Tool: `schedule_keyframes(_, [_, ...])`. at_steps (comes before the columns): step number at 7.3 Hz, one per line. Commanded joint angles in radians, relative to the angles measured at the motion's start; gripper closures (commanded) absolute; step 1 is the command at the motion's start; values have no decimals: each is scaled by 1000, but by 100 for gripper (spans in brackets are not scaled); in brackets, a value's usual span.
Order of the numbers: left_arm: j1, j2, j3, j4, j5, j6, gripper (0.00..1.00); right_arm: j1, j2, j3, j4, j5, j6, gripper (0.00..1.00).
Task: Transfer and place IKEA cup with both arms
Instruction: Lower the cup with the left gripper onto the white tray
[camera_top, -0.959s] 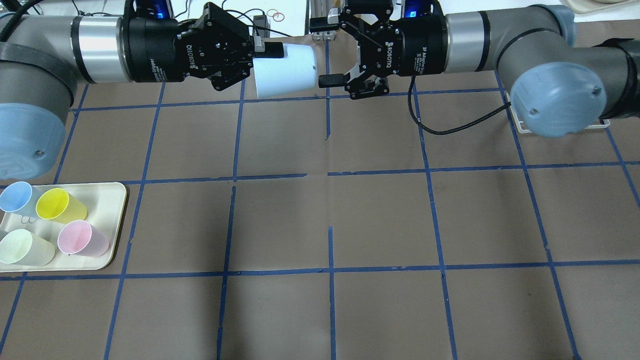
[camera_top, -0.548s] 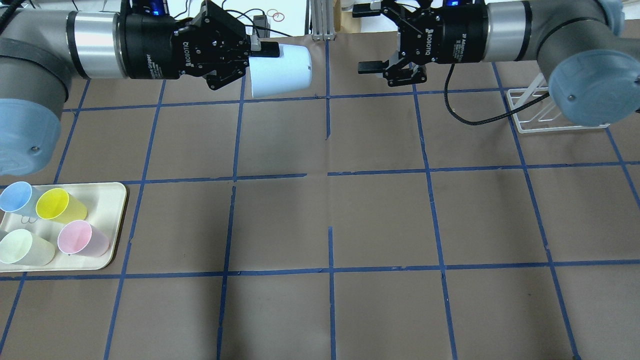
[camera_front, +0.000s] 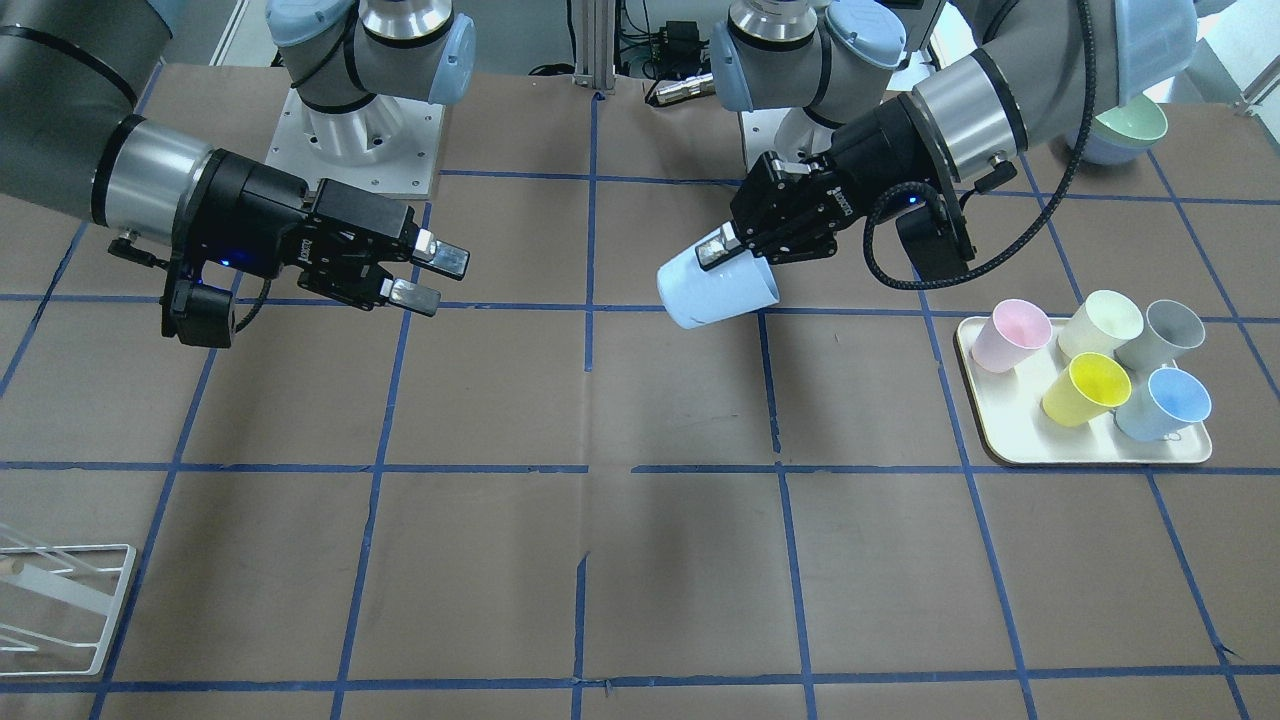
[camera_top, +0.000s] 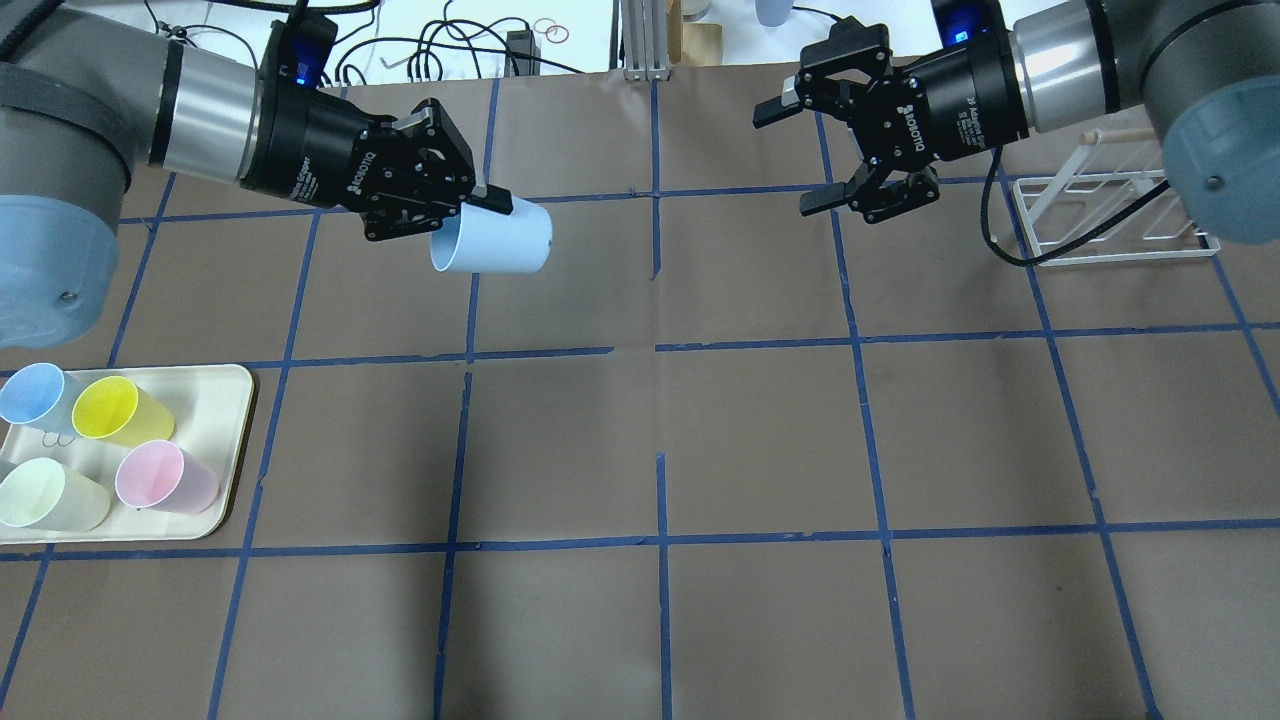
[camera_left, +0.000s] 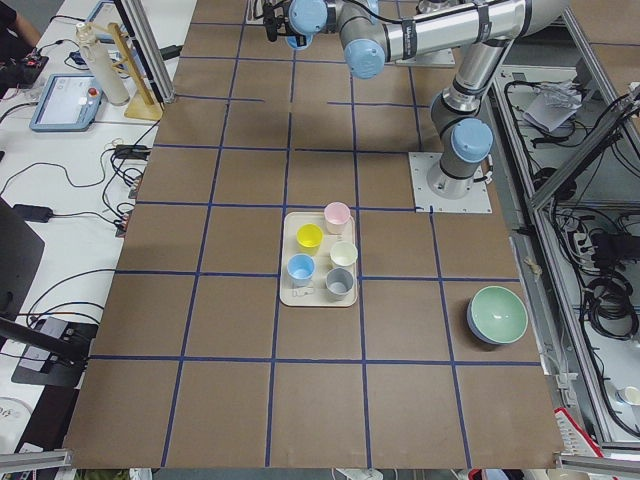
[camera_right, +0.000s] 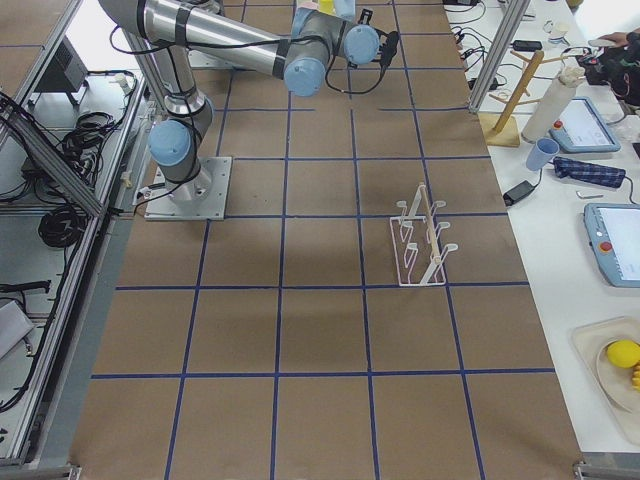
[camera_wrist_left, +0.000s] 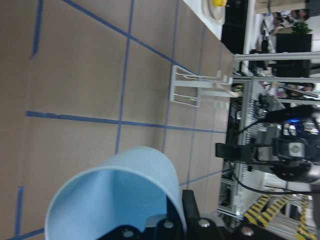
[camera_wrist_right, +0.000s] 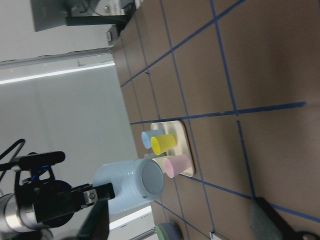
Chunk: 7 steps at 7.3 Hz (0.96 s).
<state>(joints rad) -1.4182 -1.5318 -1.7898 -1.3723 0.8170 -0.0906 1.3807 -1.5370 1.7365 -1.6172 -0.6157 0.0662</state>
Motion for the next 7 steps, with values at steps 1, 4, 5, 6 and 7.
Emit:
schedule_keyframes(1, [4, -13, 3, 2, 352, 0, 100, 9, -69, -3, 2, -308, 75, 0])
schedule_keyframes(4, [21, -54, -17, 33, 723, 110, 100, 44, -165, -6, 65, -653, 75, 0])
schedule_keyframes(5, [33, -85, -31, 33, 823, 177, 100, 85, -167, -24, 127, -776, 75, 0])
schedule_keyframes(6, [88, -111, -64, 71, 837, 236, 100, 95, -178, -56, 155, -855, 75, 0])
schedule_keyframes(7, [157, -157, -100, 176, 849, 296, 100, 97, -176, -105, 234, -916, 76, 0])
